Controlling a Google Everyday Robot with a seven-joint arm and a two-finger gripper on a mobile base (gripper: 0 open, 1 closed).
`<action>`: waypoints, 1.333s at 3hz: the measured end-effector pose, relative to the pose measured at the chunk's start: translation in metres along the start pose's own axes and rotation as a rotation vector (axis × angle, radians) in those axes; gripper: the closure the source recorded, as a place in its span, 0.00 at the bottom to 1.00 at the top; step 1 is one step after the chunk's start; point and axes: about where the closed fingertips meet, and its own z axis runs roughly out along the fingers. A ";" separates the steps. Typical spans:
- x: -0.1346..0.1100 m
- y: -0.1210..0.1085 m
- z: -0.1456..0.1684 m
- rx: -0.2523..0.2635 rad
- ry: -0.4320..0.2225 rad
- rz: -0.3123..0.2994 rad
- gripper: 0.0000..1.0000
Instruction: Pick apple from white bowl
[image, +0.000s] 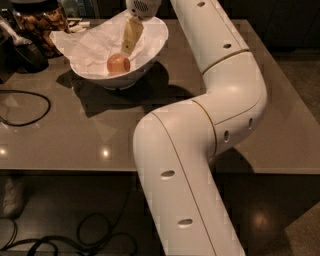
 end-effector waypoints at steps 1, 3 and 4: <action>0.003 0.000 0.009 -0.005 0.021 0.006 0.19; -0.005 0.006 0.026 -0.031 0.044 -0.021 0.41; -0.009 0.009 0.033 -0.039 0.062 -0.042 0.35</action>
Offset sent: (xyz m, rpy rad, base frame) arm 0.1038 -0.0041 0.0632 -0.1136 0.1294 0.0423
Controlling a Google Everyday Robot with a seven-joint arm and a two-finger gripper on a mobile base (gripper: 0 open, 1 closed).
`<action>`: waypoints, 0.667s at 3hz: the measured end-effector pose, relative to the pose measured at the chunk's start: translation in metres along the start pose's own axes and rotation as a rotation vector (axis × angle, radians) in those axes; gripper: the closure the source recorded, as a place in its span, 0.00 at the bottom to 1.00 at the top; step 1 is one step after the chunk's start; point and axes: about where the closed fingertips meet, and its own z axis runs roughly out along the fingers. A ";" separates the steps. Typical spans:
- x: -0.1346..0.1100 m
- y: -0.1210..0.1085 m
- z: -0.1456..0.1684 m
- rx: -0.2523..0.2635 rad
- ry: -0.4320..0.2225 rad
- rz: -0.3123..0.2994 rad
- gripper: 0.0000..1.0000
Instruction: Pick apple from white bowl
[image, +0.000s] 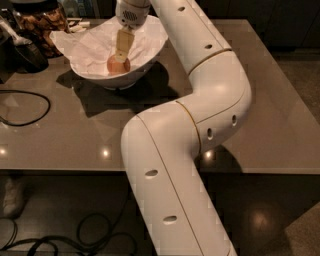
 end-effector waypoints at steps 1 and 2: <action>-0.003 0.001 0.008 -0.003 0.027 -0.019 0.35; -0.005 0.002 0.015 -0.007 0.051 -0.033 0.35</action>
Offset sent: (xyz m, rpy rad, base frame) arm 0.1334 0.0006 0.0849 -0.1576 0.1162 0.0521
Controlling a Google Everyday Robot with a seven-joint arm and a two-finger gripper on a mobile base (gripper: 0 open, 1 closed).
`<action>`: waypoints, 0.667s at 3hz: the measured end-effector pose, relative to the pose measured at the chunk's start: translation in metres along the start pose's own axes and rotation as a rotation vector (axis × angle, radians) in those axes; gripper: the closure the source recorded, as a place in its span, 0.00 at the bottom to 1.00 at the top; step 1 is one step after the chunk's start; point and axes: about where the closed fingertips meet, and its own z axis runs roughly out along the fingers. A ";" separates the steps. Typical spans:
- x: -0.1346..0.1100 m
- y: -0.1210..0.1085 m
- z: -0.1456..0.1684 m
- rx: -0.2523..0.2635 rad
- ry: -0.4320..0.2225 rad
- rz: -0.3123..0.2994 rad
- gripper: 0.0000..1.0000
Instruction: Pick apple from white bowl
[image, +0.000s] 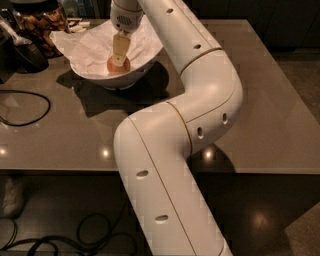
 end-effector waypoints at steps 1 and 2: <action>-0.002 0.001 0.005 -0.003 0.015 -0.010 0.36; -0.004 0.002 0.011 -0.010 0.033 -0.025 0.34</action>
Offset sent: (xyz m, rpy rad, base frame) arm 0.1428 0.0010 0.0953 -0.1363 0.1273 0.0526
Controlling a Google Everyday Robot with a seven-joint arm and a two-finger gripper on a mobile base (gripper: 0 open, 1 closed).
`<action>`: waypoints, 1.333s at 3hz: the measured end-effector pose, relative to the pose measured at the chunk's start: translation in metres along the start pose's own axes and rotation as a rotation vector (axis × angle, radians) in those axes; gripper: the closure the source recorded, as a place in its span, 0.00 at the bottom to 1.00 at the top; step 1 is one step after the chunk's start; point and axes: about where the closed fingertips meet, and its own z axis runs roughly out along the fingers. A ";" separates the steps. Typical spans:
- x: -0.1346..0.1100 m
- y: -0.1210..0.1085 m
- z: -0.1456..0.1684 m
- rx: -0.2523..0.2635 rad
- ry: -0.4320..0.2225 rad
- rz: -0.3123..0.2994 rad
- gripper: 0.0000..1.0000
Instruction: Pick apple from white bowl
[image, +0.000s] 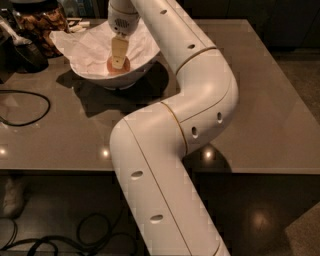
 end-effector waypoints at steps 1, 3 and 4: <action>-0.001 0.001 0.007 -0.008 0.014 -0.010 0.36; 0.000 0.004 0.025 -0.037 0.030 -0.024 0.35; 0.003 0.004 0.034 -0.051 0.031 -0.027 0.36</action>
Offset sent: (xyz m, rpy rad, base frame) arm 0.1565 0.0015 0.0896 -0.1101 0.1518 0.0422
